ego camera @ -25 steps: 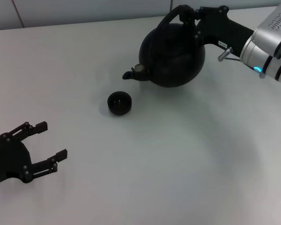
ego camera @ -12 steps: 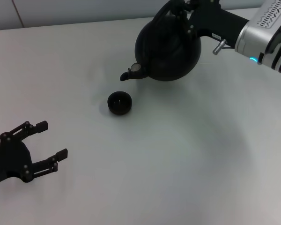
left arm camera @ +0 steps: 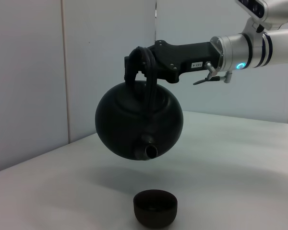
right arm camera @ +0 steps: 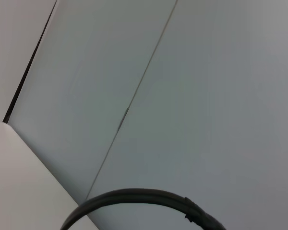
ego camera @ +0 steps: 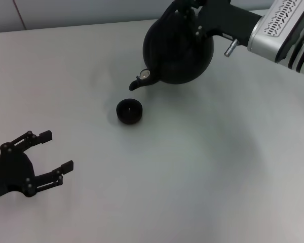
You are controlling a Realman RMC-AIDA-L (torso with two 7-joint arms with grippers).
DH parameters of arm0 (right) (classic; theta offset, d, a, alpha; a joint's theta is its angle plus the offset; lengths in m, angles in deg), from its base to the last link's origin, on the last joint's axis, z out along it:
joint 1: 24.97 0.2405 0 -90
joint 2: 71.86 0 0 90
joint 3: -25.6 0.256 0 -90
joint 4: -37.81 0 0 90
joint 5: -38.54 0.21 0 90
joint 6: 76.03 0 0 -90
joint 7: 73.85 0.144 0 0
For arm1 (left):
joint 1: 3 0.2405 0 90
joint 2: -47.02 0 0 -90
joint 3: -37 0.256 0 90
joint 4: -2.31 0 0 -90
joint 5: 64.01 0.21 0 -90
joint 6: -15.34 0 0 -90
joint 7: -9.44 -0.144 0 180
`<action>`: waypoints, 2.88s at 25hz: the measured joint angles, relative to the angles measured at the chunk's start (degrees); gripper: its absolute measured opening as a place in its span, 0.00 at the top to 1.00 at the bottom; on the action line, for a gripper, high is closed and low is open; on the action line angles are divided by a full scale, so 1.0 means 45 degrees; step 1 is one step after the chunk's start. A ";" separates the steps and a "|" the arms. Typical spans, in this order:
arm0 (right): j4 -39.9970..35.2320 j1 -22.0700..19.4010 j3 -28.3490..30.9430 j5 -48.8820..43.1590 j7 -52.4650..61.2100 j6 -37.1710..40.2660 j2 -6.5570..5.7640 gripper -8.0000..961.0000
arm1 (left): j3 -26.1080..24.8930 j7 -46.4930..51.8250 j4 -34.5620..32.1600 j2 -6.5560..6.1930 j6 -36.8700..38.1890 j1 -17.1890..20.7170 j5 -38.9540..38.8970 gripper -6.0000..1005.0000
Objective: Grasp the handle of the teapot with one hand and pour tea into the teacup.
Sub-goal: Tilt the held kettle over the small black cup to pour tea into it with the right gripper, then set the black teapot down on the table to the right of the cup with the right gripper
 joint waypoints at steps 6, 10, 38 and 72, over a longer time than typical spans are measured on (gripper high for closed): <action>-0.0291 0.0073 -0.0554 -0.0032 -0.0280 -0.0126 0.0014 0.91 | -0.0019 0.0013 0.0000 0.0011 0.0007 -0.0005 -0.0024 0.13; -0.0402 0.0092 -0.0814 -0.0028 -0.0344 -0.0156 0.0028 0.91 | -0.0020 0.0016 0.0000 0.0011 0.0006 -0.0029 -0.0034 0.13; -0.0398 0.0262 -0.1429 0.0043 -0.2072 -0.0194 0.0079 0.91 | -0.0019 0.0158 -0.0001 0.0060 -0.0088 -0.0119 -0.0132 0.13; 0.0358 -0.1199 -0.1376 0.2929 0.2419 -0.0128 0.0046 0.91 | -0.0019 0.0170 0.0000 0.0109 -0.0167 -0.0107 -0.0151 0.13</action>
